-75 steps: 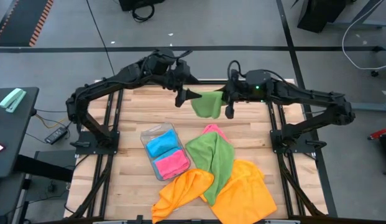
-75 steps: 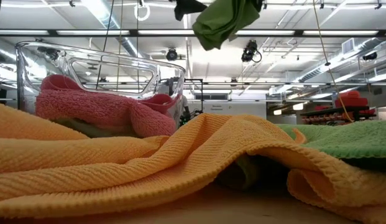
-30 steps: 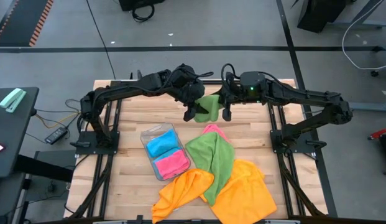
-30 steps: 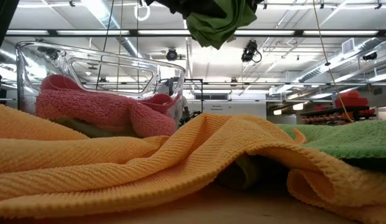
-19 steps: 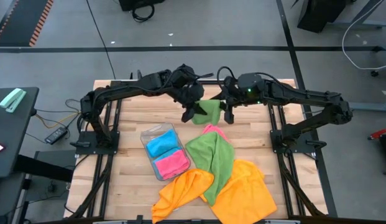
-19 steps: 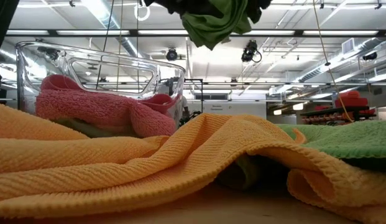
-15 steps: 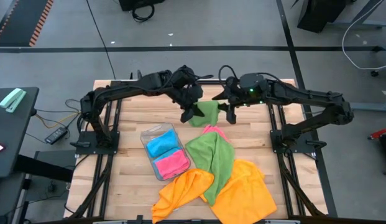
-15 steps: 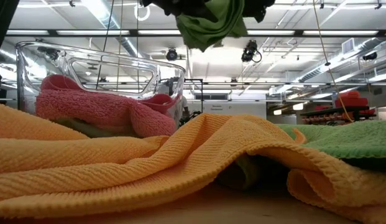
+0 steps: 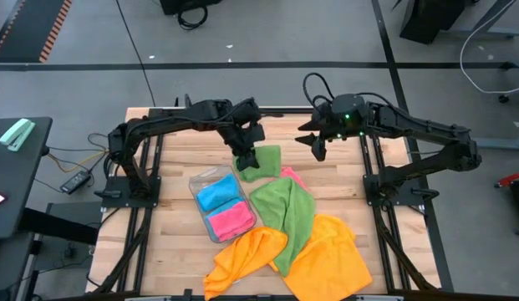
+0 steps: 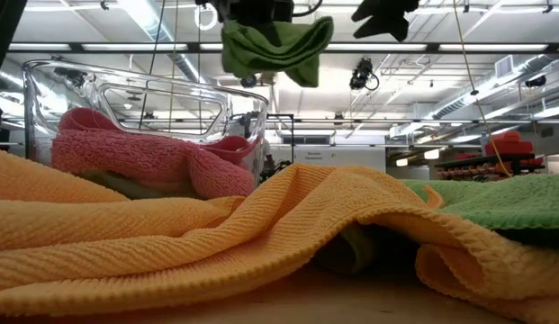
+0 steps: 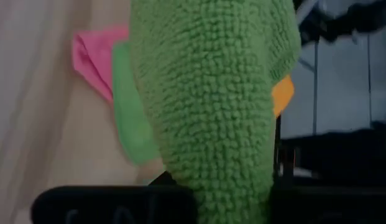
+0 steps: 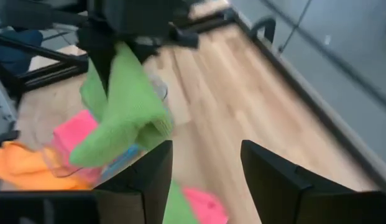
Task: Fold microfiber towels
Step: Put the top green towel into the transparent bin
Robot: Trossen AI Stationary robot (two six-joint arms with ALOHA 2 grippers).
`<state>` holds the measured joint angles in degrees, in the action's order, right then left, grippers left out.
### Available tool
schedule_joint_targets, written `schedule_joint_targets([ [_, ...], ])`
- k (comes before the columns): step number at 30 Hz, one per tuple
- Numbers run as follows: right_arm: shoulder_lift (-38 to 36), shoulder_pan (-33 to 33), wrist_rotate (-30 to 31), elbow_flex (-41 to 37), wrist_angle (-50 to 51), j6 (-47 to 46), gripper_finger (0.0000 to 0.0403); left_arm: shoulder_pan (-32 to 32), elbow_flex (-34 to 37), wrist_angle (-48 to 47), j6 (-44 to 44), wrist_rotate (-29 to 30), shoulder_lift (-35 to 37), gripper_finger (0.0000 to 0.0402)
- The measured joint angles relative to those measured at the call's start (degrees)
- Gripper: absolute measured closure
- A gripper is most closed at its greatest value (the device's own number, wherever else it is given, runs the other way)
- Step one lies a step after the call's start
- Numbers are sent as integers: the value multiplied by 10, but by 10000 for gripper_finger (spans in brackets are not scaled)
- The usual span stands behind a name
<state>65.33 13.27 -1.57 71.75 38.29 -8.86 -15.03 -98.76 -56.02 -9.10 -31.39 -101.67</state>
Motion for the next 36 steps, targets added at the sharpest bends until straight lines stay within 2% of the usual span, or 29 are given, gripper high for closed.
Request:
schedule_joint_targets([
  [4,-15,-18,-4,0,44,-69,208,26,0,-65,41,-9,0,354],
  [9,-34,-55,-1,0,60,-103,214,63,32,-40,36,-29,9,366],
  [15,-47,-106,25,0,71,-82,225,83,168,105,-88,-32,69,375],
  [19,-51,-130,31,0,71,-76,232,91,257,156,-146,-33,136,359],
  [24,-51,-139,36,0,66,-75,238,118,365,222,-220,-27,195,368],
  [28,-51,-138,37,0,61,-84,241,138,463,317,-299,-24,235,374],
  [33,-50,-138,37,0,53,-91,242,157,578,461,-396,-25,293,360],
  [36,-48,-138,37,0,42,-91,242,170,629,558,-458,-23,301,363],
])
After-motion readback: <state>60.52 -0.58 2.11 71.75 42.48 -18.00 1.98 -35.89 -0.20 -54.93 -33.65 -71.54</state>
